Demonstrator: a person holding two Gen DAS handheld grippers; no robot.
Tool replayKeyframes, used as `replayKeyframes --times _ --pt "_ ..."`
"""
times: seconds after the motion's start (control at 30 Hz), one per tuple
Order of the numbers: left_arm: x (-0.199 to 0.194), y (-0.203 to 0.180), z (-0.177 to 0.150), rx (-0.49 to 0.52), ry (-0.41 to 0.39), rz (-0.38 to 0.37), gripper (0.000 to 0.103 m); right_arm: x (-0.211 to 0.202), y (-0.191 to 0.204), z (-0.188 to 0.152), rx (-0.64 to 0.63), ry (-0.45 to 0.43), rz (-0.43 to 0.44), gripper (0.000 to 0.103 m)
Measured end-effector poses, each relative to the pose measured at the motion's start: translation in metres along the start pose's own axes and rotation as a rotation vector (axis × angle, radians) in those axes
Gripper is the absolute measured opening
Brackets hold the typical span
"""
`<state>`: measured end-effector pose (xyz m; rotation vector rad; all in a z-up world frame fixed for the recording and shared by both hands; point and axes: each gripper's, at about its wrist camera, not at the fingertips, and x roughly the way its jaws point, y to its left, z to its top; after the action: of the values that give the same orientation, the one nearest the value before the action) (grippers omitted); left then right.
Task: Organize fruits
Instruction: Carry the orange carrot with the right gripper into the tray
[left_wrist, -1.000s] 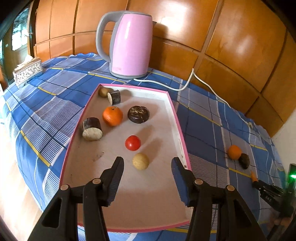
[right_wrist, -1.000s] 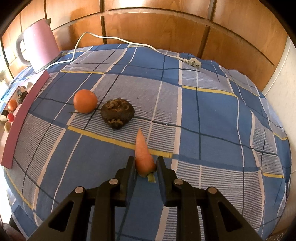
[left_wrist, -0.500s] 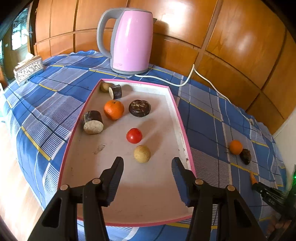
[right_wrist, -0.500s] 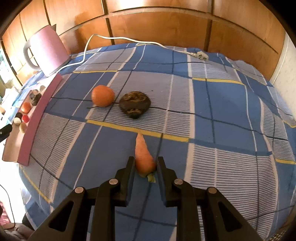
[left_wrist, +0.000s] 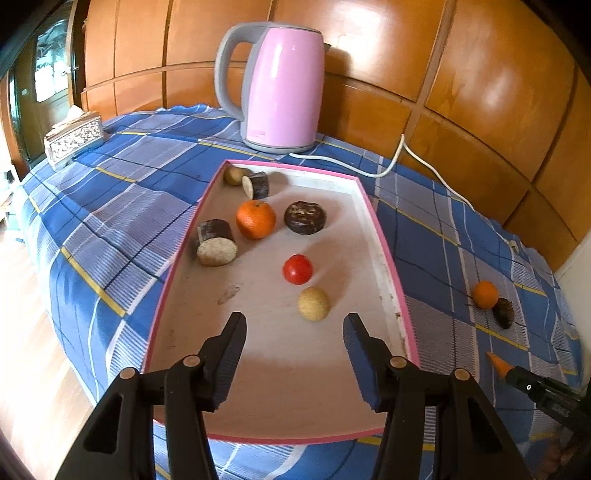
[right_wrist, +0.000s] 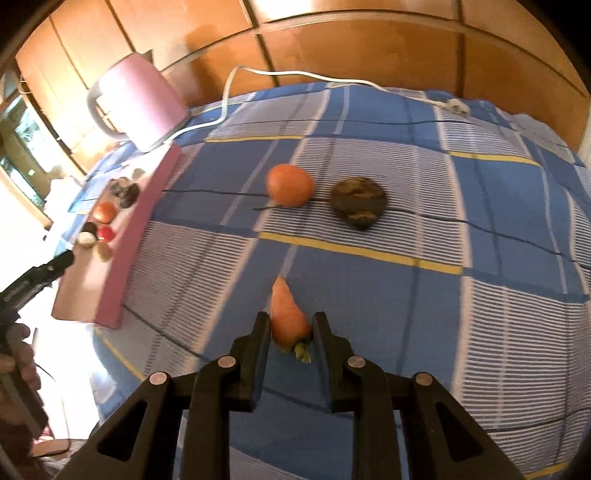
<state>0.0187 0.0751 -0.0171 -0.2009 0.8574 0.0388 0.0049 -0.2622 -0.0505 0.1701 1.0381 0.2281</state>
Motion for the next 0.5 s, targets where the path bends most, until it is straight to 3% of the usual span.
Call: replayKeyframes --times 0.5 --pt "-0.003 0.018 0.0 -0.045 -0.015 0.019 0.056 0.0 0.045 0.021 -0.043 0.007 0.15 0.023"
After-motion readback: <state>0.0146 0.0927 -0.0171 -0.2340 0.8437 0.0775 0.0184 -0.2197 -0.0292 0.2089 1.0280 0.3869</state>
